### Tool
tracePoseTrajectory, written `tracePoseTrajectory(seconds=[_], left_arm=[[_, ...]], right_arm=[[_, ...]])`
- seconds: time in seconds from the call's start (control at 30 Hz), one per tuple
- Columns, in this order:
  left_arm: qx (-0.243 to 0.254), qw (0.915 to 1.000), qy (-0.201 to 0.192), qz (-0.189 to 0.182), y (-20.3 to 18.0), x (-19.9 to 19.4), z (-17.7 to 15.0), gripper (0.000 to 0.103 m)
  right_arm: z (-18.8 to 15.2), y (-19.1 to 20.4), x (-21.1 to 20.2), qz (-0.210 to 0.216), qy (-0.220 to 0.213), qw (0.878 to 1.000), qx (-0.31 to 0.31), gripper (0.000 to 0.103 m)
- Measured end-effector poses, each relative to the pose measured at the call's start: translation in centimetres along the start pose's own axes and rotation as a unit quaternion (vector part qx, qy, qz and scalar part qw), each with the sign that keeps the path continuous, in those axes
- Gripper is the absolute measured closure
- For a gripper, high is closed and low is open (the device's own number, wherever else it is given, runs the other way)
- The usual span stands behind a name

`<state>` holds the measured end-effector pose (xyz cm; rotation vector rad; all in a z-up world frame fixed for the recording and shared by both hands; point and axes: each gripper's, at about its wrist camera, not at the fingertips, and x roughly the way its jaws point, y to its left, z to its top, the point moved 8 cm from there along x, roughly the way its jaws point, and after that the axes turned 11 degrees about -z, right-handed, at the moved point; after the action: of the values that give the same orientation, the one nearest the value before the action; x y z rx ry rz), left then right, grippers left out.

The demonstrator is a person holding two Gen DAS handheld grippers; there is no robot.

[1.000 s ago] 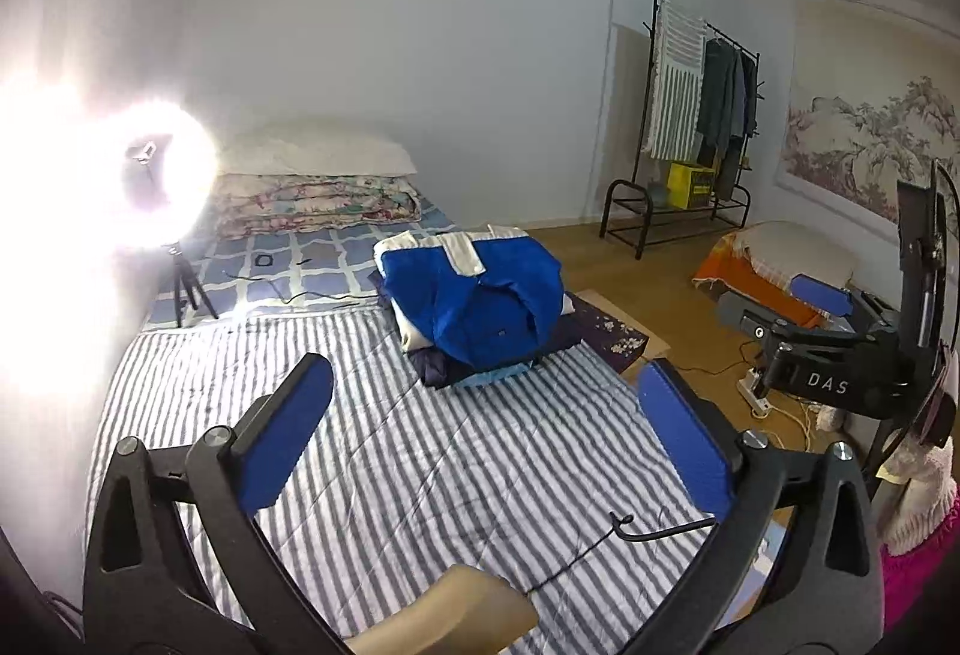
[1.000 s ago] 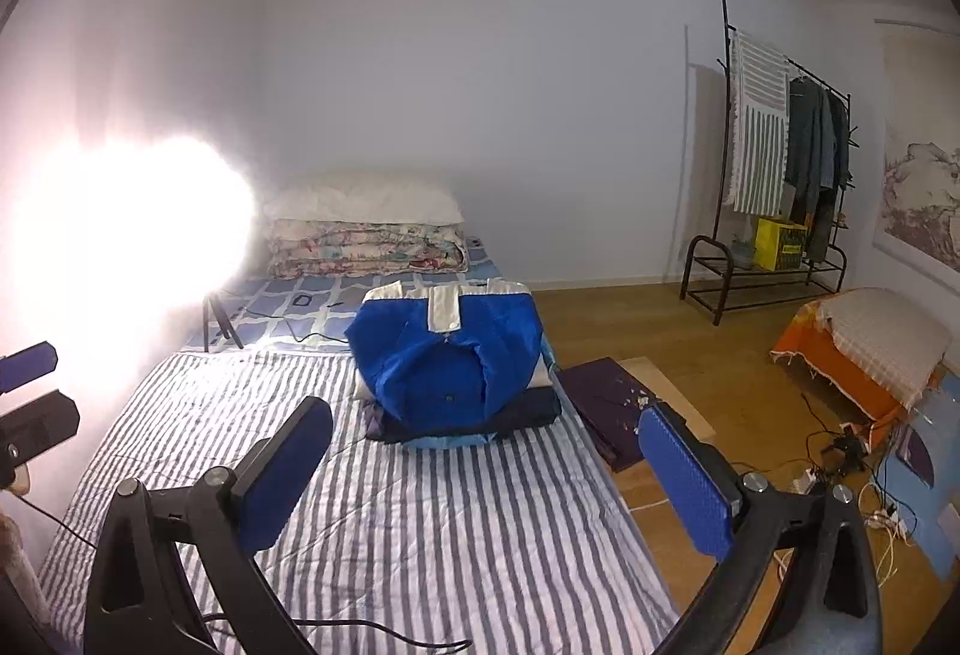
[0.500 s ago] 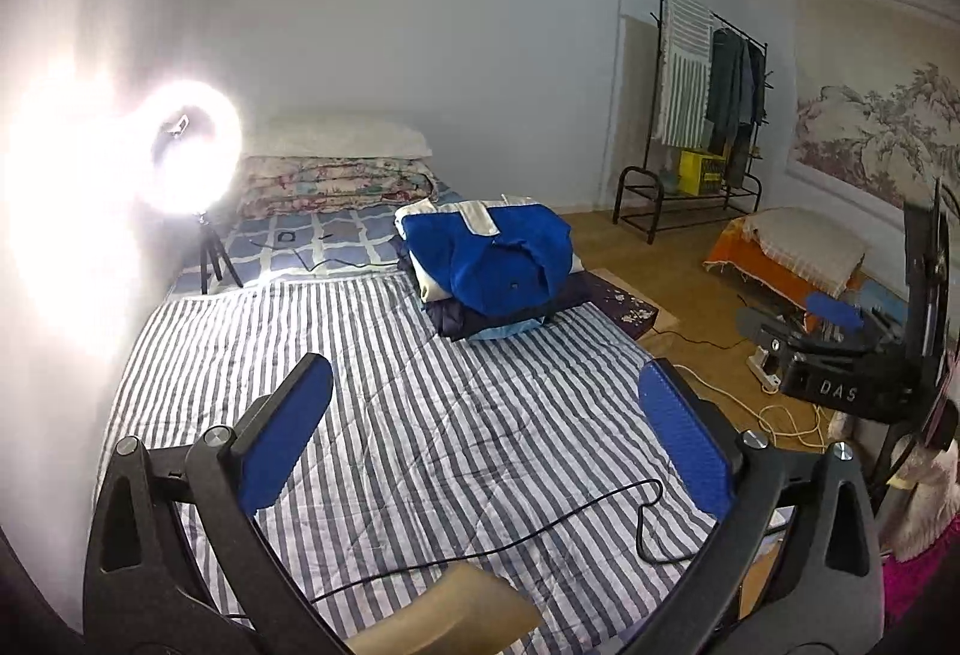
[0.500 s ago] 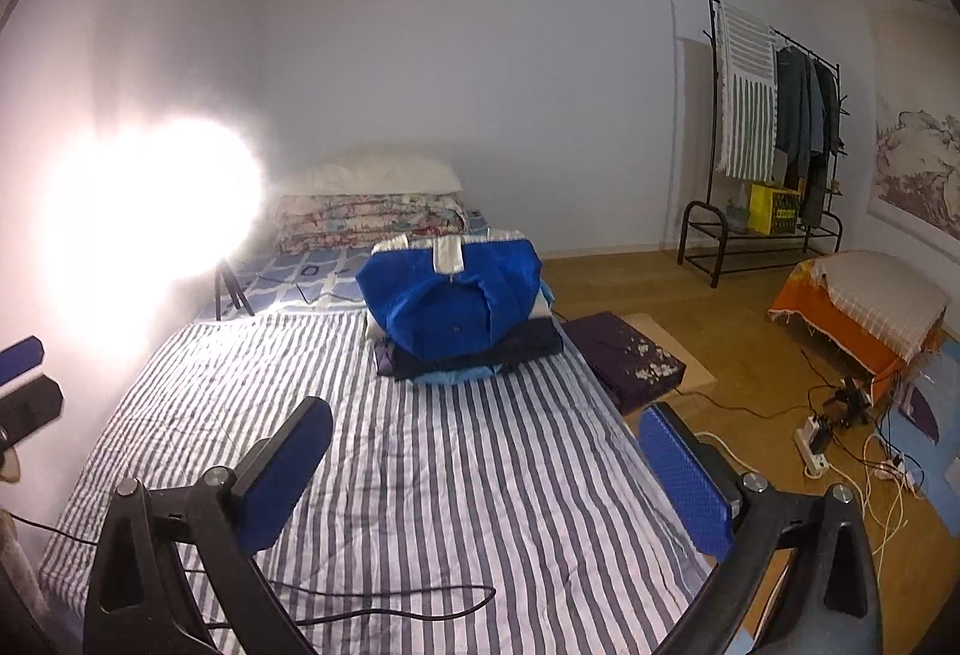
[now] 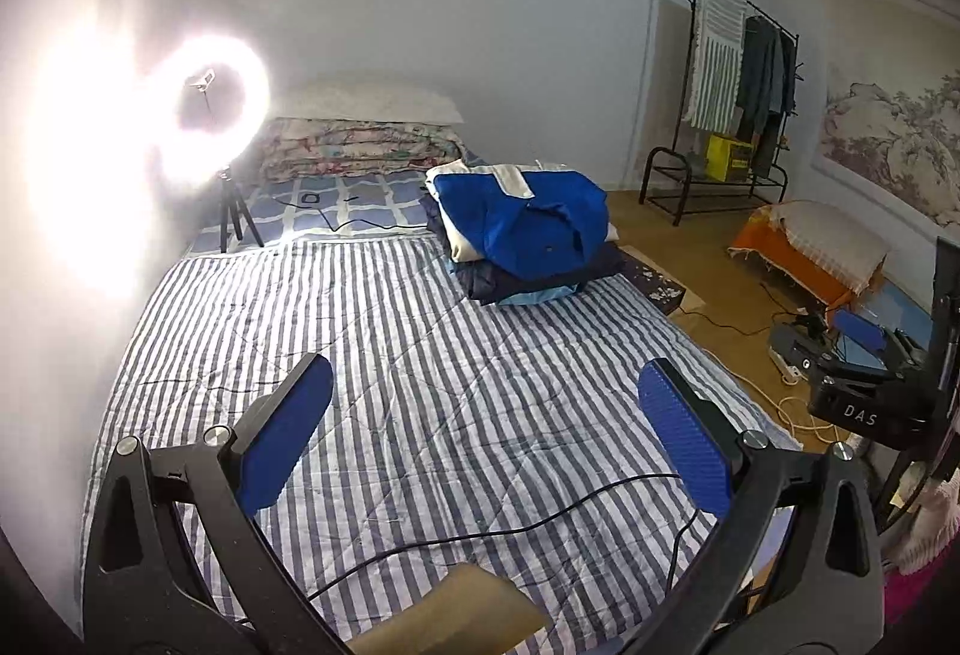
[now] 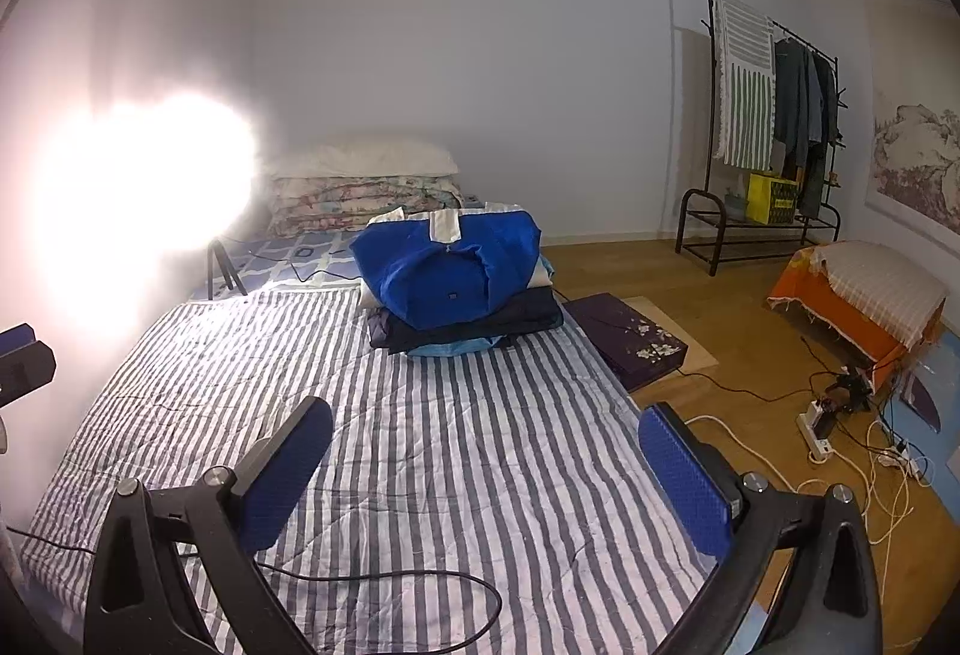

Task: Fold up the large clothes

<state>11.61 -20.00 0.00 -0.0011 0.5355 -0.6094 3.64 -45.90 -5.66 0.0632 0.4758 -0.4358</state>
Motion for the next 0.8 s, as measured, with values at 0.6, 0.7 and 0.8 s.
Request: tracePoseTrajectory(seconds=[0.6,0.7,0.8], left_arm=[[0.005,0.9997,-0.007,0.024,1.3,-0.6,-0.2,0.000],[0.005,0.9997,-0.008,0.024,1.2,-0.6,-0.2,0.000],[0.007,0.9996,-0.007,0.026,1.1,-0.6,-0.2,0.000]], right_arm=[[-0.2,0.4,0.3,-0.007,-0.001,1.000,-0.007,0.000],[-0.1,0.3,0.5,-0.007,0.000,1.000,-0.004,0.000],[-0.1,0.2,0.4,-0.006,0.000,1.000,-0.002,0.000]])
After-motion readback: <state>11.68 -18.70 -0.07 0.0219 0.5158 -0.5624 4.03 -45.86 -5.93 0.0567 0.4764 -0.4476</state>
